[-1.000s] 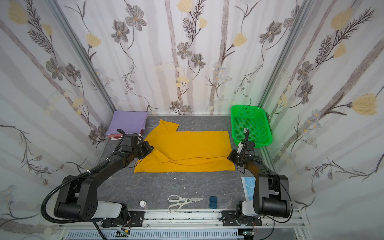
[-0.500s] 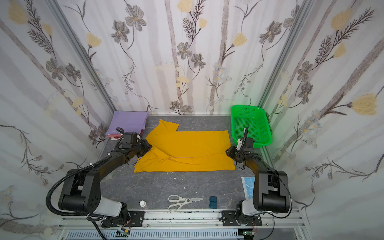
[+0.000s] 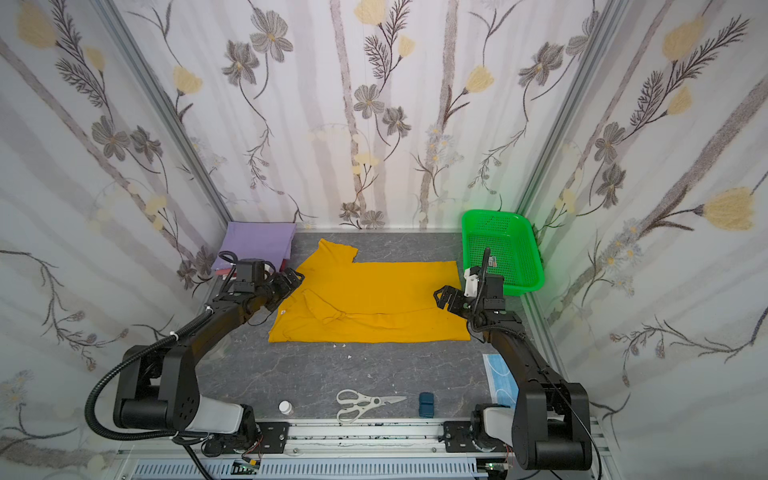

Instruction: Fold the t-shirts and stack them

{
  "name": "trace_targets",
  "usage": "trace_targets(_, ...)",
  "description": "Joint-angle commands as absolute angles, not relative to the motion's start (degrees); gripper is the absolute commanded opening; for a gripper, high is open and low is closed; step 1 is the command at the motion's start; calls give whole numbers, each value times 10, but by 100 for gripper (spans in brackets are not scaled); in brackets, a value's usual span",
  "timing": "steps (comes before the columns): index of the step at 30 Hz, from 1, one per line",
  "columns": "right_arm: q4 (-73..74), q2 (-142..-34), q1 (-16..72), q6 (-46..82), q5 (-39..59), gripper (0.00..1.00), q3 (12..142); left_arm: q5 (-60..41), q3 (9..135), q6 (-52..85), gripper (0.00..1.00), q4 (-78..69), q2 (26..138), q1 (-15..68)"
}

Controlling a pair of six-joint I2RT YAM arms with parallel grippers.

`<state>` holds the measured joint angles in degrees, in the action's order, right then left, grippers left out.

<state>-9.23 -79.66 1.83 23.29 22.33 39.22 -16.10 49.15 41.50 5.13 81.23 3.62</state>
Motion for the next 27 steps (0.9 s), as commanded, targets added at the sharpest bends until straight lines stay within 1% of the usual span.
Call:
trace_targets(1,-88,-795,25,236,215,100,366,-148,479,424,100,87,786,26)
trace_targets(6,-87,-846,42,231,225,100,374,-179,417,435,100,77,753,26)
trace_targets(8,-83,-854,46,239,213,100,375,-176,396,436,100,80,748,26)
trace_targets(12,-87,-861,49,254,157,100,368,-159,369,453,100,113,745,27)
trace_targets(14,-82,-867,48,263,154,100,360,-147,360,464,100,135,742,27)
trace_targets(17,-87,-887,49,275,143,100,358,-145,331,487,99,132,724,29)
trace_targets(19,-106,-903,50,281,119,100,364,-132,323,487,99,144,708,33)
trace_targets(23,-123,-910,50,281,78,100,368,-101,321,481,100,151,719,30)
trace_targets(27,-145,-903,51,279,31,100,375,-31,345,458,99,173,726,31)
